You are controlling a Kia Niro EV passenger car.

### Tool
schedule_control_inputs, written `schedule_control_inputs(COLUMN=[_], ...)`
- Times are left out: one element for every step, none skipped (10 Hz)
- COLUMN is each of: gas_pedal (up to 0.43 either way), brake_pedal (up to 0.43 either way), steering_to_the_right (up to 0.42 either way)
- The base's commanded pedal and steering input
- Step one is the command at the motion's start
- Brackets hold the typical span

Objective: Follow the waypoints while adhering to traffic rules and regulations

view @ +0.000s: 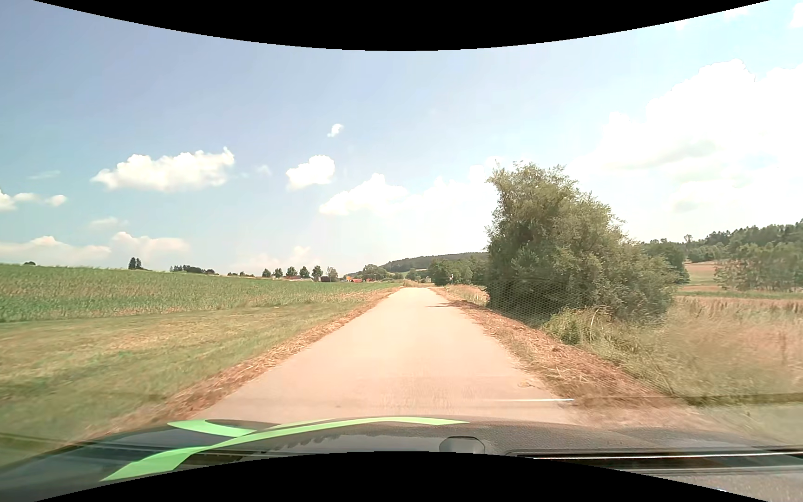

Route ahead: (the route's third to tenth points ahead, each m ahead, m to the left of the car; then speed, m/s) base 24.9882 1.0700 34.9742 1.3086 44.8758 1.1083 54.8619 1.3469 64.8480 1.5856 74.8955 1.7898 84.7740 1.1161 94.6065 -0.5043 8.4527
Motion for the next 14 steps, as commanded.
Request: schedule_control_inputs(gas_pedal=[0.157, 0.157, 0.157, 0.169, 0.169, 0.169, 0.169, 0.169, 0.169, 0.169, 0.169, 0.169, 0.169, 0.169], brake_pedal=[0.0, 0.0, 0.0, 0.0, 0.0, 0.0, 0.0, 0.0, 0.0, 0.0, 0.0, 0.0, 0.0, 0.0], steering_to_the_right=[-0.012, -0.017, -0.017, -0.017, -0.017, -0.016, -0.012, -0.008, -0.005, -0.003, -0.002, -0.002, -0.002, -0.002])
